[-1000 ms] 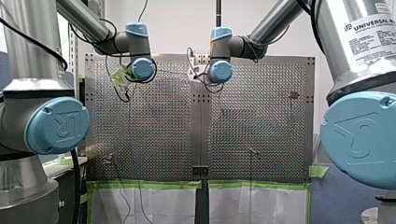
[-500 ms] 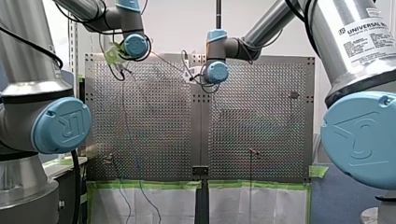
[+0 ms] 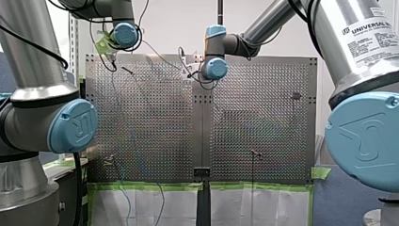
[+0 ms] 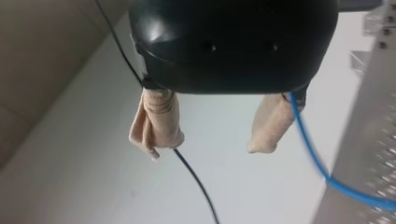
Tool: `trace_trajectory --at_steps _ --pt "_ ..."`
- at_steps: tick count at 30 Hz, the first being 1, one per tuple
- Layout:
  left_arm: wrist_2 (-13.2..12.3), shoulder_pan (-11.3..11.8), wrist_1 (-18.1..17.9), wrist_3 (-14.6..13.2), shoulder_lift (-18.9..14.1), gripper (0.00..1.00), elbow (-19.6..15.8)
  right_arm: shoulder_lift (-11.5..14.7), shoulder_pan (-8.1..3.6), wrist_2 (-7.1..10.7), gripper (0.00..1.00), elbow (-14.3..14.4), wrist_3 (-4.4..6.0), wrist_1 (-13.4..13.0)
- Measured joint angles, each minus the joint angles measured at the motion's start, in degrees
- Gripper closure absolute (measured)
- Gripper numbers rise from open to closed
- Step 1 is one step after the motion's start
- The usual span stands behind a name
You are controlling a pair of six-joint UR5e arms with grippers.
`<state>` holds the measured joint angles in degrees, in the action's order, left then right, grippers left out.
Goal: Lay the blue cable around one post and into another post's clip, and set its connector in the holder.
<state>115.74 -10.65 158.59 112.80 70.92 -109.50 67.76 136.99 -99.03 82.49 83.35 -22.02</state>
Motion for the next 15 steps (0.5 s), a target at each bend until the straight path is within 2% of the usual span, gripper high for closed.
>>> trace_trajectory --at_steps 6,11,15 --pt "-3.06 3.06 3.05 0.49 2.84 0.00 0.73 -0.02 0.91 0.26 1.00 -1.54 -1.27 -0.48" --pt "-5.44 5.44 5.44 0.68 5.03 0.00 2.03 -0.03 1.74 0.58 1.00 -3.57 -1.45 -0.66" --pt "-7.45 7.44 7.43 1.21 5.71 0.00 2.96 -0.04 2.06 0.72 1.00 -4.63 -1.20 -0.85"
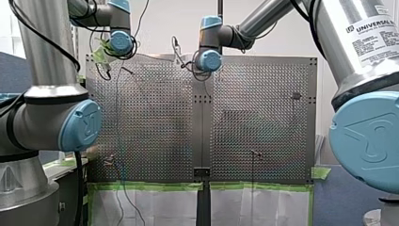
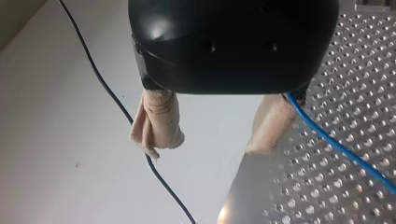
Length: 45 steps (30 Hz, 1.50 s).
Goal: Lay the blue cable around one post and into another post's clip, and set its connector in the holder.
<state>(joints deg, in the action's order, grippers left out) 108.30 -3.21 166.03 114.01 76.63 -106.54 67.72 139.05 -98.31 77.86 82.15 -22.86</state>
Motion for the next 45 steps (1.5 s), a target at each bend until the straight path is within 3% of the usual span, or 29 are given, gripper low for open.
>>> trace_trajectory --at_steps 12,27,30,38,45 --pt "-5.68 5.68 3.59 1.55 2.15 0.00 1.92 -0.36 0.13 -0.07 1.00 -0.45 0.97 -1.57" --pt "-12.69 12.69 0.77 7.29 3.94 0.00 7.49 -0.82 -0.05 -0.41 1.00 -0.61 1.26 -2.65" --pt "-14.14 14.15 0.77 7.21 5.06 0.00 7.58 -0.98 -0.14 -0.41 1.00 -0.80 1.27 -3.09" --pt "-17.80 17.80 0.52 5.03 8.58 0.00 7.63 -3.91 0.70 -0.04 1.00 -4.11 0.68 -1.34" --pt "-21.60 21.60 -2.80 7.59 11.23 0.00 7.63 -5.41 1.23 -0.02 1.00 -7.60 1.54 -0.67"
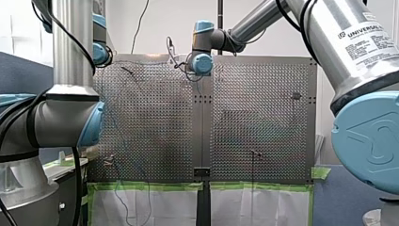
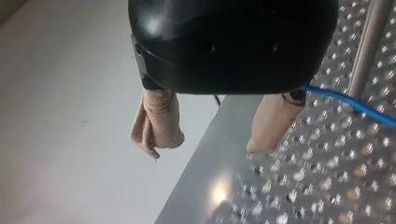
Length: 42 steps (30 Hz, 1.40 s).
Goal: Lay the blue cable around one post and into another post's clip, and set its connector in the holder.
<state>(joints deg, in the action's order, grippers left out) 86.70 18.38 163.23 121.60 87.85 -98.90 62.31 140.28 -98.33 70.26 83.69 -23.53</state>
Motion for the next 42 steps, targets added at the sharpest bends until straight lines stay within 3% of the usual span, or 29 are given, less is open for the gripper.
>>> trace_trajectory --at_steps 6,12,18,25,30,38,42 --pt "-2.68 2.69 -1.31 2.25 2.24 0.00 0.00 -0.27 -0.36 -0.17 1.00 -2.98 1.10 1.35" --pt "-4.83 5.95 -3.47 4.05 4.14 0.00 0.01 -0.64 -0.77 -0.17 1.00 -6.32 1.37 1.43" --pt "-5.79 8.20 -4.52 4.59 4.99 0.00 0.01 -1.83 -1.01 -0.23 1.00 -7.73 1.47 1.80" --pt "-8.33 6.35 -5.44 5.02 5.95 0.00 0.03 -3.16 -1.51 -1.30 1.00 -7.88 1.57 2.38" --pt "-9.21 4.78 -6.06 5.65 6.37 0.00 0.00 -3.49 -2.43 -3.08 1.00 -7.86 1.58 2.98" --pt "-6.75 3.98 -5.73 4.80 7.98 0.00 -1.12 -5.18 -4.35 -6.32 1.00 -7.30 1.51 5.94" --pt "-5.83 2.99 -5.77 4.02 9.50 0.00 -1.61 -5.84 -5.02 -8.21 1.00 -5.83 2.18 6.77"
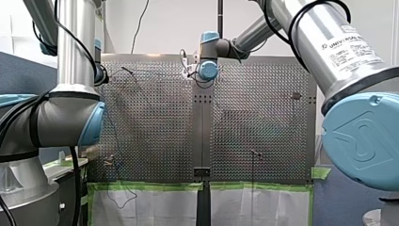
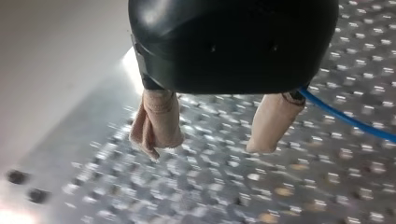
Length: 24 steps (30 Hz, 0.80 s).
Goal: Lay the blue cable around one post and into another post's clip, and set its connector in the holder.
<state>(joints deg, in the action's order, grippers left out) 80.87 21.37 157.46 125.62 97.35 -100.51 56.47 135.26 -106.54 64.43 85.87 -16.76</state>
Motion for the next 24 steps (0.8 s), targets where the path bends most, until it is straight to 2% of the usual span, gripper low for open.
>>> trace_trajectory --at_steps 4,9,17,24 --pt "0.12 -1.20 -0.02 -0.44 0.92 0.00 -0.26 -0.15 -0.76 -0.97 1.00 1.85 1.59 -1.26" --pt "0.00 -2.32 0.02 0.05 1.14 0.00 -0.33 -0.23 -1.64 -1.61 1.00 4.56 4.27 -3.88" --pt "0.11 -3.30 1.02 0.89 1.13 0.00 -0.36 -0.47 -2.20 -3.97 1.00 8.55 8.24 -7.86" --pt "0.10 -3.66 1.12 2.66 1.13 0.00 -0.49 -3.28 -2.24 -7.49 1.00 12.24 10.38 -11.55"
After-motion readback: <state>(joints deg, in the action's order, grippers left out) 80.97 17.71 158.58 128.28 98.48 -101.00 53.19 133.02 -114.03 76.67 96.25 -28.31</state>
